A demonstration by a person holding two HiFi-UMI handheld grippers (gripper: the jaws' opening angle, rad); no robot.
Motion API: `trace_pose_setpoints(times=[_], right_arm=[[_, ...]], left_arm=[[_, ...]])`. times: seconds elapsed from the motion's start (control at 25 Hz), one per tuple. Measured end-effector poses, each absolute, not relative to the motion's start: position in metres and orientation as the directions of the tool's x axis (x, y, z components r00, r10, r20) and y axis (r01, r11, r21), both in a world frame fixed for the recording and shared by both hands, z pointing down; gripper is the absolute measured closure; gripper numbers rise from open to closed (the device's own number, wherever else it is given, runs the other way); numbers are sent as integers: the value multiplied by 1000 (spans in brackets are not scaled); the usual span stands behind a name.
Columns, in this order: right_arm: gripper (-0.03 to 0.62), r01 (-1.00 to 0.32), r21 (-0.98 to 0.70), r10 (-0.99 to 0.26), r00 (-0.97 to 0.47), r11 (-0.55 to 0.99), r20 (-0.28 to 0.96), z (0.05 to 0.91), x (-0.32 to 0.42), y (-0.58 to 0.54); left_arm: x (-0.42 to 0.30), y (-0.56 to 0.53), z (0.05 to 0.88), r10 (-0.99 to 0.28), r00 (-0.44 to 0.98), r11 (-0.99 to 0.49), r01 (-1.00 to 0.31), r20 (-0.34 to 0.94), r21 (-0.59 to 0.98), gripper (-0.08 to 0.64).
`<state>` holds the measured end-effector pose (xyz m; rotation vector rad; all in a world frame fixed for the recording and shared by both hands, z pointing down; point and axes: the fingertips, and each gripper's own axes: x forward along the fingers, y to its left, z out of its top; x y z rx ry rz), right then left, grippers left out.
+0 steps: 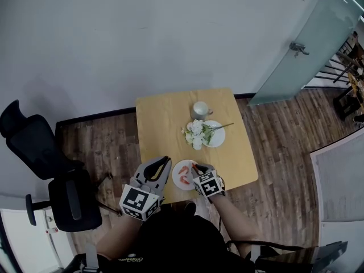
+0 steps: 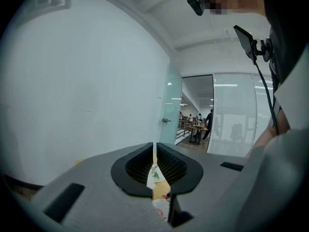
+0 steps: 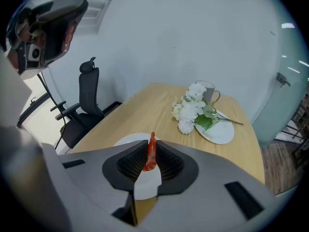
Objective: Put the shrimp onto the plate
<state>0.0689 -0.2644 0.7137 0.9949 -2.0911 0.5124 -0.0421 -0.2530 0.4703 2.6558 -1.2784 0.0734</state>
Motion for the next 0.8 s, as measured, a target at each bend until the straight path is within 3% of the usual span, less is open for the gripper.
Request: trace_pose_setpoints(times=[0.8], right_arm=[[540,-766,-49,-321,-326,641,889,769,72,-261]], left_arm=[[-46,-259,473,-779,611,-593,-790,138,154,534]])
